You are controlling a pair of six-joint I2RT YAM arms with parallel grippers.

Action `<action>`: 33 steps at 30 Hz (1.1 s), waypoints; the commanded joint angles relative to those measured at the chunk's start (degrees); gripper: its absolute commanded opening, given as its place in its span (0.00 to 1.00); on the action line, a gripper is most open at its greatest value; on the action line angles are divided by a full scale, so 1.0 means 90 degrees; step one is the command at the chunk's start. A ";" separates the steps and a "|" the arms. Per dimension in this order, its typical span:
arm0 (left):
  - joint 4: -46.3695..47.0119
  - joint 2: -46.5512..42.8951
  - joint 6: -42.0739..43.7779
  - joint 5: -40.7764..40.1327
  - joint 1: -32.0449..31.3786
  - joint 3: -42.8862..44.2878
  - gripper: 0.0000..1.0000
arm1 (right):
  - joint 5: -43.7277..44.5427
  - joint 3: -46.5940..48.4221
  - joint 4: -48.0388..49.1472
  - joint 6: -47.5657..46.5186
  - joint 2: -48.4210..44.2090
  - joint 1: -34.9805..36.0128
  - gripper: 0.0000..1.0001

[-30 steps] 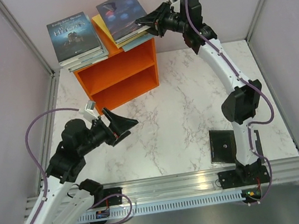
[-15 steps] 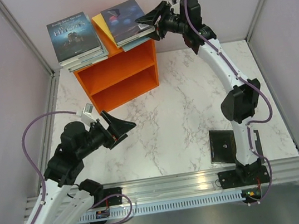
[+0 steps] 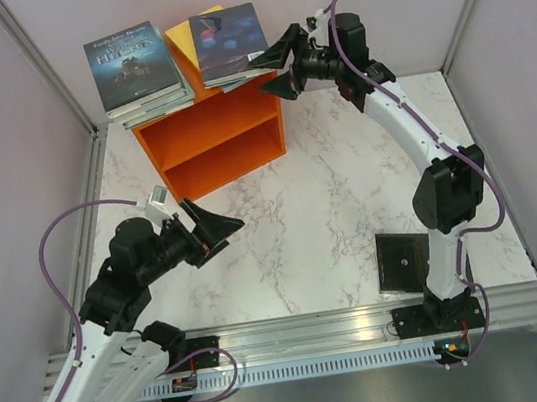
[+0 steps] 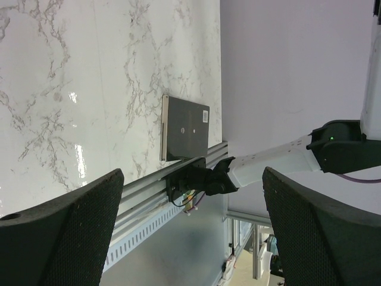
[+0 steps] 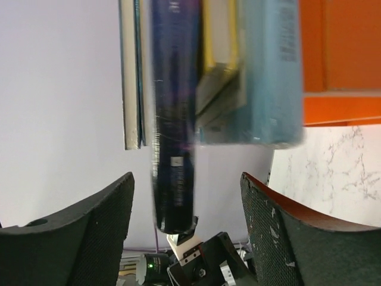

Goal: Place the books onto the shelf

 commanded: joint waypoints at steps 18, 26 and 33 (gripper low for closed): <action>0.0529 0.0651 0.0431 0.0240 0.0033 -0.0023 0.99 | -0.1228 -0.2195 0.0982 -0.0920 -0.2406 -0.1168 0.93; 0.1934 0.2620 0.0773 0.1537 -0.0083 -0.0189 1.00 | 0.2404 -0.2753 -0.4872 -0.4206 -0.3004 -0.2389 0.92; 0.2307 0.5577 0.1563 0.1959 -0.1652 0.0951 0.98 | 0.4931 -0.5375 -0.5864 -0.4573 -0.3247 -0.3276 0.90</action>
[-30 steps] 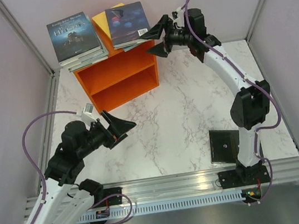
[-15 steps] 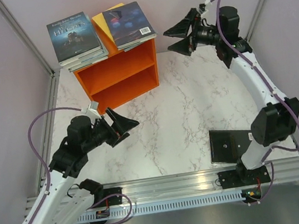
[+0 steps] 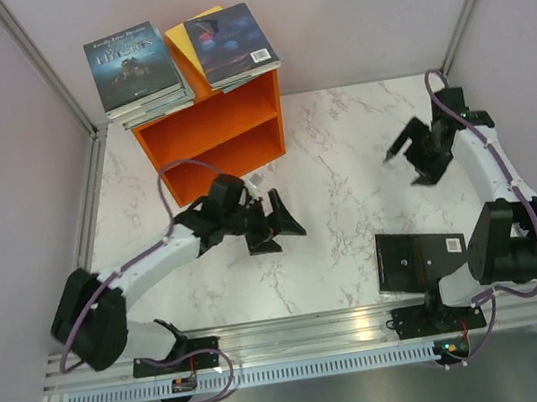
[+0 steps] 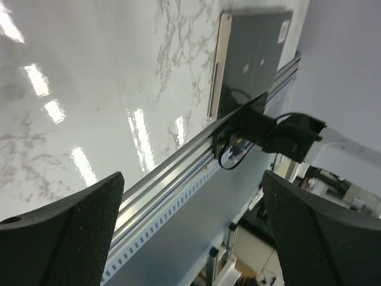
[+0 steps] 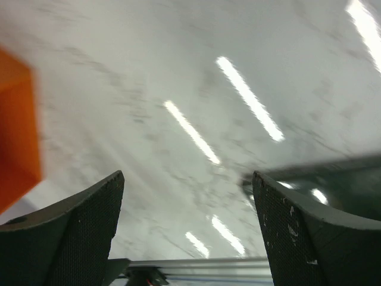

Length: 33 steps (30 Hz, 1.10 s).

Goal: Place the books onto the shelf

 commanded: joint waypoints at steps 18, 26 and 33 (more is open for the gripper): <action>0.0962 0.2151 0.0470 0.1120 -0.1642 0.1132 0.94 | 0.3392 -0.2264 0.0027 -0.0373 0.0765 -0.2860 0.83; 0.0786 0.1331 0.0451 0.0827 -0.1203 0.0291 0.94 | 0.1928 -0.3818 0.1170 0.0047 0.0579 -0.2811 0.83; 0.0786 0.1164 0.0401 0.0632 -0.1056 -0.0021 0.94 | 0.0241 -0.4921 0.2300 0.0903 0.0238 -0.1681 0.82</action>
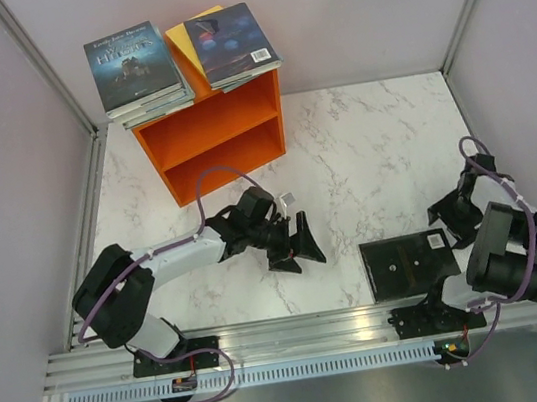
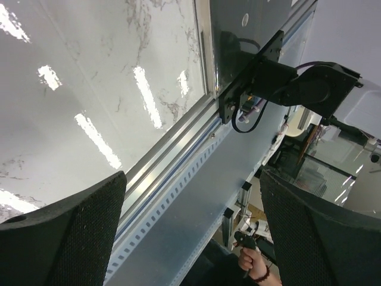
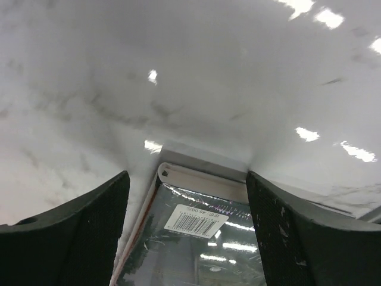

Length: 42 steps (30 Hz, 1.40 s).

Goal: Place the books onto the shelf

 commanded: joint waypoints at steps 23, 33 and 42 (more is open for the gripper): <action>-0.1044 0.0068 0.1214 -0.0714 0.0953 -0.0214 0.94 | -0.1327 0.1189 -0.0071 -0.0016 -0.0108 0.3479 0.83; 0.0303 0.0663 0.0765 -0.0246 0.0563 -0.0604 0.94 | -0.2879 -0.1262 0.0289 -0.0241 -0.1658 0.3478 0.83; 0.2175 0.1415 -0.0171 0.0416 0.0162 -0.1092 0.94 | -0.3894 -0.3186 0.1928 0.0635 -0.2286 0.3594 0.82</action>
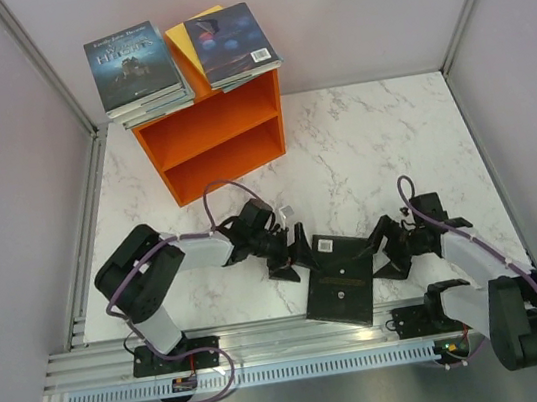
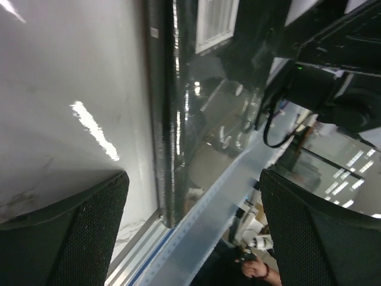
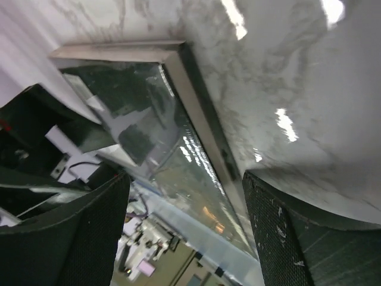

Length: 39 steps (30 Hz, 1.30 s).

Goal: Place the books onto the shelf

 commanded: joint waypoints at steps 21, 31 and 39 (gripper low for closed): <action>0.3042 -0.1146 -0.2049 0.0687 0.0648 -0.1431 0.02 | 0.0147 0.0371 0.0620 0.0334 -0.0151 0.0625 0.87; 0.2580 -0.2741 -0.3141 0.0276 0.1771 -0.0680 0.02 | -0.0996 0.1280 0.2375 0.2059 -0.0385 0.1190 0.92; 0.3196 -0.3180 -0.3846 -0.0153 0.2074 -0.0504 0.02 | -0.0948 0.1416 0.3862 0.3254 -0.0502 0.1689 0.93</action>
